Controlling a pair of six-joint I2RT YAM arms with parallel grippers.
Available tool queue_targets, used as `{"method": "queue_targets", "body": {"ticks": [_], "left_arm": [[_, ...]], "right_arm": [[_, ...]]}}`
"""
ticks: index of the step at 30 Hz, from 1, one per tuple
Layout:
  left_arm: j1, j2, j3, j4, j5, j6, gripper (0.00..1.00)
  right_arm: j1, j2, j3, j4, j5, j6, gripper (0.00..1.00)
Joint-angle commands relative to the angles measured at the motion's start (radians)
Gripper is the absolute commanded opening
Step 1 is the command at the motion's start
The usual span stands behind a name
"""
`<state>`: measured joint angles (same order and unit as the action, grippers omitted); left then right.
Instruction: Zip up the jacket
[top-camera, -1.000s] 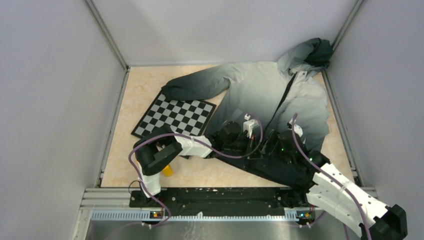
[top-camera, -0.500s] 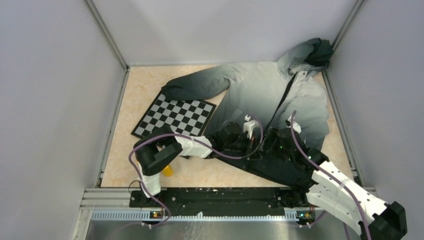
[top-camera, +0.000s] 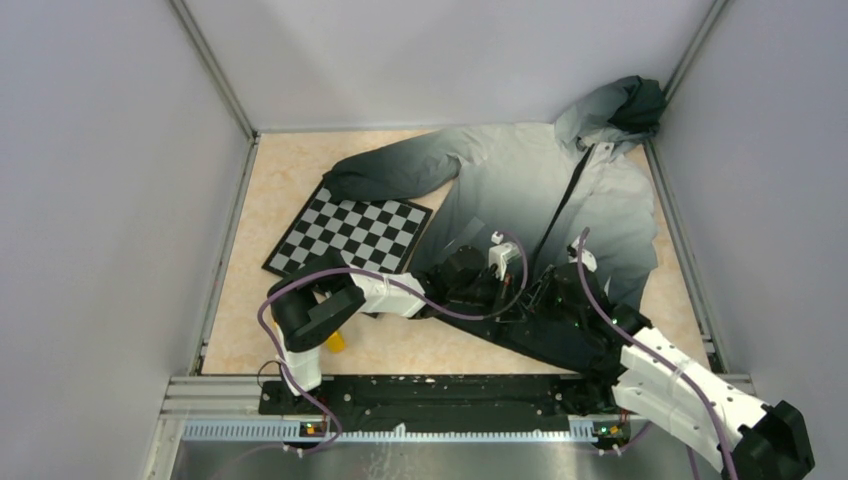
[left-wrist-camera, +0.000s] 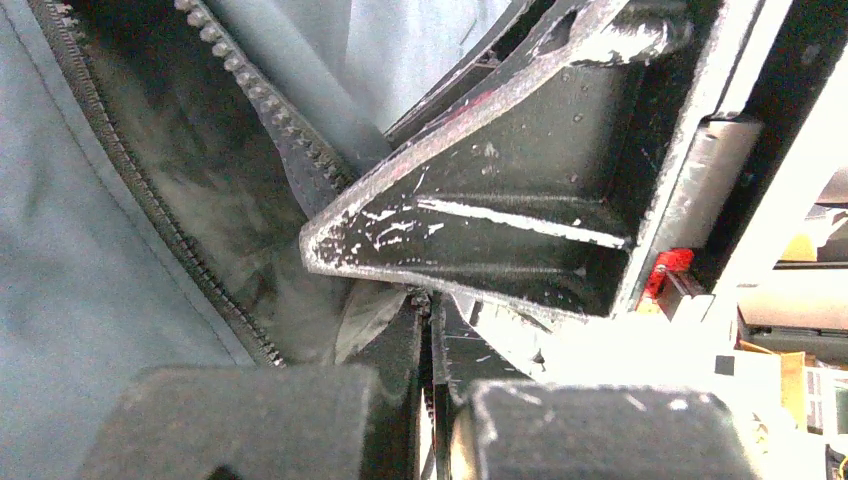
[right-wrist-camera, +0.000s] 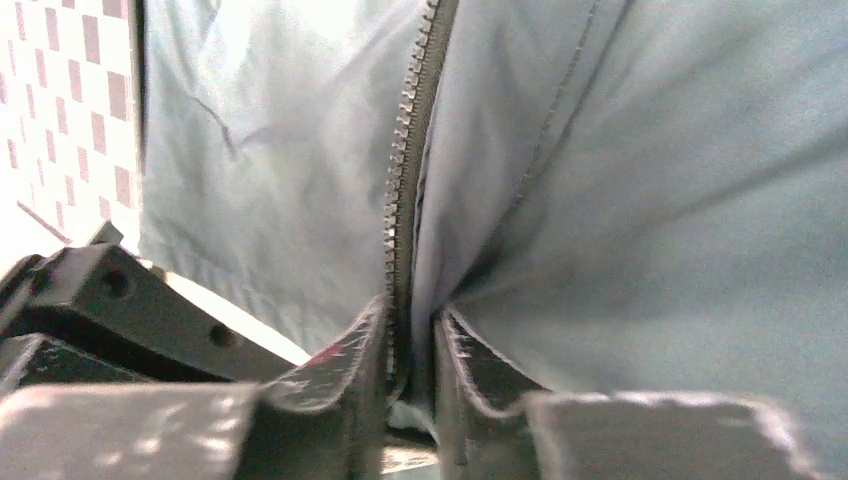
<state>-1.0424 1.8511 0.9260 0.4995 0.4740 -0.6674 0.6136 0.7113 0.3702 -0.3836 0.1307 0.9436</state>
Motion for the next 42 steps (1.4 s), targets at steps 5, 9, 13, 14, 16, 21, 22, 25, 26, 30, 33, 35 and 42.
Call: {"method": "queue_targets", "body": {"ticks": [5, 9, 13, 14, 16, 21, 22, 25, 26, 30, 33, 35, 42], "left_arm": [[-0.004, -0.040, 0.018, 0.073, 0.021, -0.009, 0.12], [0.000, -0.081, 0.015, 0.043, 0.019, -0.005, 0.35], [0.014, -0.144, 0.006, -0.019, 0.001, 0.019, 0.48], [0.019, -0.158, 0.003, -0.038, -0.006, 0.028, 0.53], [0.023, -0.178, 0.003, -0.069, -0.005, 0.055, 0.60], [0.022, -0.147, -0.012, -0.048, 0.056, 0.014, 0.66], [0.019, -0.137, -0.022, -0.019, 0.070, -0.003, 0.67], [-0.005, -0.104, -0.030, 0.028, 0.068, -0.027, 0.70], [-0.014, -0.093, -0.021, 0.026, 0.062, -0.024, 0.70], [-0.028, -0.059, 0.010, -0.004, 0.043, -0.012, 0.64], [-0.029, -0.056, 0.013, -0.039, 0.017, 0.007, 0.51], [-0.028, -0.061, 0.004, -0.042, 0.009, 0.013, 0.42], [-0.027, -0.037, -0.004, 0.012, 0.057, -0.007, 0.08]], "right_arm": [[0.006, -0.090, -0.049, 0.077, 0.065, -0.075, 0.00], [0.006, -0.108, -0.064, 0.113, 0.084, -0.190, 0.00], [0.006, -0.104, -0.030, 0.075, 0.090, -0.278, 0.00], [0.006, -0.104, -0.022, 0.062, 0.089, -0.292, 0.00], [0.006, -0.107, -0.009, 0.043, 0.091, -0.305, 0.00], [0.006, -0.107, 0.031, 0.007, 0.079, -0.279, 0.00], [0.006, -0.107, 0.037, 0.003, 0.077, -0.271, 0.00], [0.006, -0.105, 0.054, -0.009, 0.070, -0.248, 0.00], [0.006, -0.104, 0.059, -0.010, 0.068, -0.244, 0.00], [0.006, -0.101, 0.072, -0.023, 0.071, -0.236, 0.00], [0.006, -0.094, 0.088, -0.054, 0.080, -0.231, 0.00], [0.006, -0.090, 0.100, -0.079, 0.085, -0.224, 0.00], [0.006, -0.049, 0.146, -0.158, 0.052, -0.190, 0.10]]}}
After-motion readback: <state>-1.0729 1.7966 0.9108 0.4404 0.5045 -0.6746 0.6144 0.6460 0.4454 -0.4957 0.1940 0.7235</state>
